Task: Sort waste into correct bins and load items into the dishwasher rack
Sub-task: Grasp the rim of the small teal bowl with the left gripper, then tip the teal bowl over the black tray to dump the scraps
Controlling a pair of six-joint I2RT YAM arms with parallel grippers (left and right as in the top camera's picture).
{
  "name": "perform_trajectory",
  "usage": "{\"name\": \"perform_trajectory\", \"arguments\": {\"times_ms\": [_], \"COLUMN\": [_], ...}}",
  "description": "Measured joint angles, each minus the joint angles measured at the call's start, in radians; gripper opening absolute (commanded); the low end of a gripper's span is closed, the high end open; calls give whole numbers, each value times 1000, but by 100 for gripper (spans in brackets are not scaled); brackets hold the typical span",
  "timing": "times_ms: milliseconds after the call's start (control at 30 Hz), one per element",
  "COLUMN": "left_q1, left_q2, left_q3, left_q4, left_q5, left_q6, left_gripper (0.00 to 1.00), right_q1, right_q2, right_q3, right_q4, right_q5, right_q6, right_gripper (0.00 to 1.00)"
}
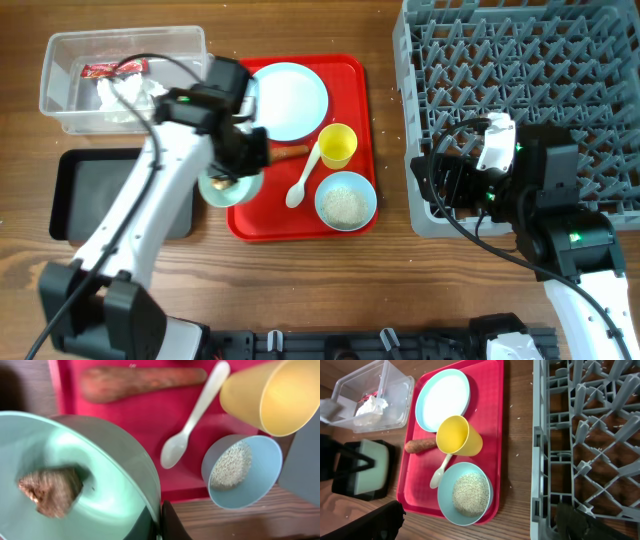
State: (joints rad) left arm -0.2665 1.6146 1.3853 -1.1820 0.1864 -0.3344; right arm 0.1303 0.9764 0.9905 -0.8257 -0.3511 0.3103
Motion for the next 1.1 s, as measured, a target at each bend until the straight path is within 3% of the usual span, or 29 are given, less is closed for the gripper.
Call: {"name": "perform_trajectory", "arguments": {"times_ms": [267,433,600,833,1100], "left_q1": [373,629,861,1028,1104], "left_q2": [-14,-1,125,261,283], "left_q3": [0,0,0,0,0], "left_q4": [-37,15,10,-98,-140], "left_q5": [227,479,747,983,1077], "left_q6": [185,331,469,557,566], "left_gripper": [4,4,4,4,4], "right_q1": [0,0,0,0,0], "right_q2": [0,0,0,0,0], "right_q3": [0,0,0,0,0], "right_q4": [0,2,0,-2,-2], "right_q5": [0,0,1,1,1], "right_q6": [0,0,0,0,0], "right_gripper": [99,100,100,100,100]}}
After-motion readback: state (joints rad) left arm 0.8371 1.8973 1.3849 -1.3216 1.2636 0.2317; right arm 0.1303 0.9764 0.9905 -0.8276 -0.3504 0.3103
